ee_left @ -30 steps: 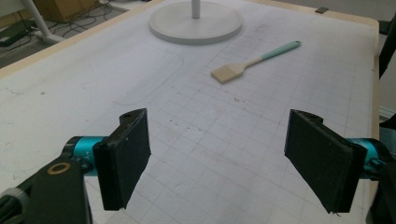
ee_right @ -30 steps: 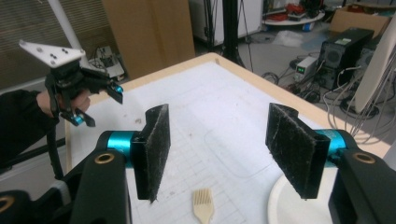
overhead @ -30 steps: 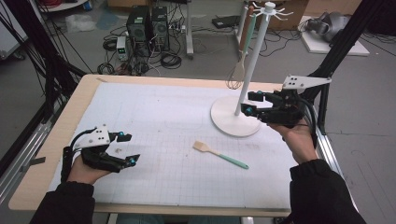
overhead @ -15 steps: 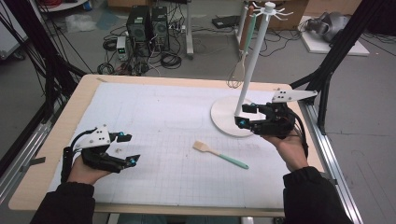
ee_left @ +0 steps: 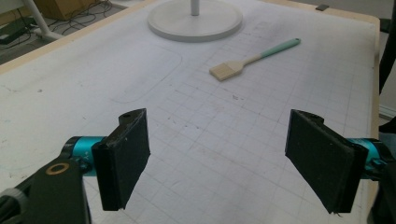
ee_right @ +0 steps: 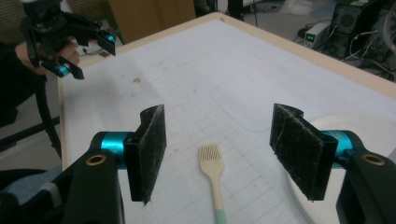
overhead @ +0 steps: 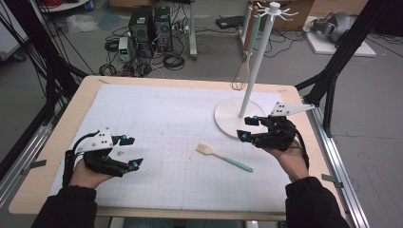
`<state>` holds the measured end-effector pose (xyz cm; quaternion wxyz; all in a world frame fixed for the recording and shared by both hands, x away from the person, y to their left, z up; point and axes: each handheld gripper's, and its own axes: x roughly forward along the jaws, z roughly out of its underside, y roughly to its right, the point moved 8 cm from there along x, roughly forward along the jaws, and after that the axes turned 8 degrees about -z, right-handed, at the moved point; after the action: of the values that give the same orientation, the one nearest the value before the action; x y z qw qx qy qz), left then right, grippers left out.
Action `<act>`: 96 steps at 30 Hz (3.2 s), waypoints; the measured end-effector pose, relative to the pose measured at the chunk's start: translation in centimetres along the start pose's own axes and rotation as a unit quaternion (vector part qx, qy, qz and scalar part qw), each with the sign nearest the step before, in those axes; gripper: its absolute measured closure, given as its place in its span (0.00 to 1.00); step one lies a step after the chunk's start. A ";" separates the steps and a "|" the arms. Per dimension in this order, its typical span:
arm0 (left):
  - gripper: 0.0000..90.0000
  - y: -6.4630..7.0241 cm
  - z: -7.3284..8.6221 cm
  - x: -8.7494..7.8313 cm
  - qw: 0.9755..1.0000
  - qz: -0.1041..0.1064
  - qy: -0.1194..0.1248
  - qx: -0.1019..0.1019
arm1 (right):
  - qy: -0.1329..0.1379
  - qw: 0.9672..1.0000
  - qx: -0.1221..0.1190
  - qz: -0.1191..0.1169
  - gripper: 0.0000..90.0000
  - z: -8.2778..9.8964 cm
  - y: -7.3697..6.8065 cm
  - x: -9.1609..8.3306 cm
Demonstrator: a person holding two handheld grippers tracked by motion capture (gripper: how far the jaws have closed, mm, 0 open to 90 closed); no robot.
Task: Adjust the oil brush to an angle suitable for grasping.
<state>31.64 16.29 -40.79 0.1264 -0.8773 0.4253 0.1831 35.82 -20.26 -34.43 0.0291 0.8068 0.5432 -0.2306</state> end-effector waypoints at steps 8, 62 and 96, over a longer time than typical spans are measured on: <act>0.24 -0.1 0.1 0.0 1.000 0.000 0.000 0.001 | -0.013 1.000 -0.009 -0.002 0.39 1.2 0.0 1.1; 0.24 0.0 0.1 -0.1 1.000 -0.006 0.002 -0.003 | -0.101 0.995 -0.022 0.012 0.32 7.0 0.2 4.6; 0.24 -0.1 0.3 0.0 1.000 -0.005 0.001 -0.005 | -0.188 0.981 -0.031 0.024 0.73 12.0 2.0 8.6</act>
<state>31.69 16.44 -41.07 0.1225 -0.8803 0.4200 0.1837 36.14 -17.28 -49.03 0.1613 0.7608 0.5154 -0.3599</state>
